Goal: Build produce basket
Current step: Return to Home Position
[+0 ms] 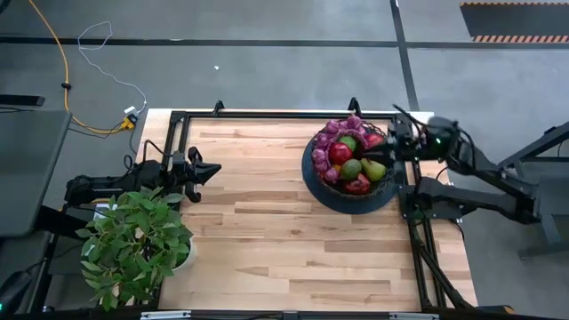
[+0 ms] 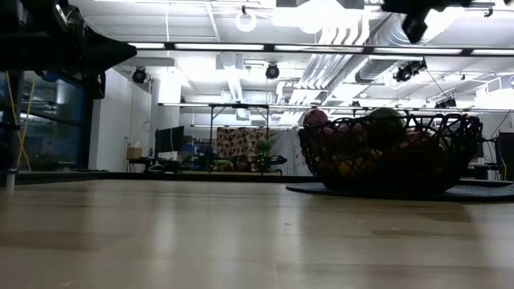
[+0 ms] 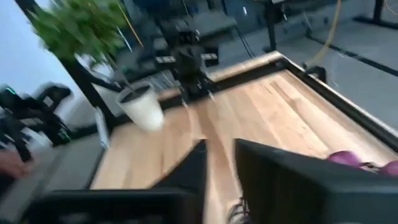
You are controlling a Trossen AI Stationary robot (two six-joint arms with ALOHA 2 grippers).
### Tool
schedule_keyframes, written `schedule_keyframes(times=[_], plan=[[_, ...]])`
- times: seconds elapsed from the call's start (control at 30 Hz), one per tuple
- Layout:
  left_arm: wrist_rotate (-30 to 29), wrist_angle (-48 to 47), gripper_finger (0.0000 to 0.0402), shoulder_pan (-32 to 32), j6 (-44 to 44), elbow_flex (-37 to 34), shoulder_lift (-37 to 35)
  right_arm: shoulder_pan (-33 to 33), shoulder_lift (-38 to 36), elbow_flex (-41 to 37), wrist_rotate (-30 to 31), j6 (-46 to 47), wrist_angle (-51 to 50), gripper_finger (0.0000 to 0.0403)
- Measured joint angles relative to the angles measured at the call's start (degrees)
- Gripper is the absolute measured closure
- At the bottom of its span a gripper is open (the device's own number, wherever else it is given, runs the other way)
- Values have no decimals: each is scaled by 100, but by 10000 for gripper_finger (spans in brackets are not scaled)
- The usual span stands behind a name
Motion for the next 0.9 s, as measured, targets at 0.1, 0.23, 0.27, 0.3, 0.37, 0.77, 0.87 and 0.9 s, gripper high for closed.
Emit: schedule_keyframes(times=[0.1,0.23,0.27,0.3,0.37,0.77,0.87,0.9], plan=[[2,-1,400,0,-1,0,-1,0,-811,-832,-79,663,620,388],[2,-7,401,0,-2,0,1,106,-1641,-1534,-38,1638,1180,395],[2,-11,401,0,-2,0,1,207,-1786,-1625,-3,1675,1217,399],[4,-15,401,0,0,0,1,317,-1913,-1692,95,1706,1217,400],[4,-20,401,0,-2,0,0,562,-2139,-1845,373,1755,1245,399],[11,-20,401,1,-2,-1,-1,1561,-3294,-2921,1534,1513,1485,402],[15,-22,401,2,-2,0,1,1561,-3275,-3035,1544,1328,1605,403],[13,-28,400,2,-2,0,1,1561,-3292,-3120,1548,1317,1727,403]])
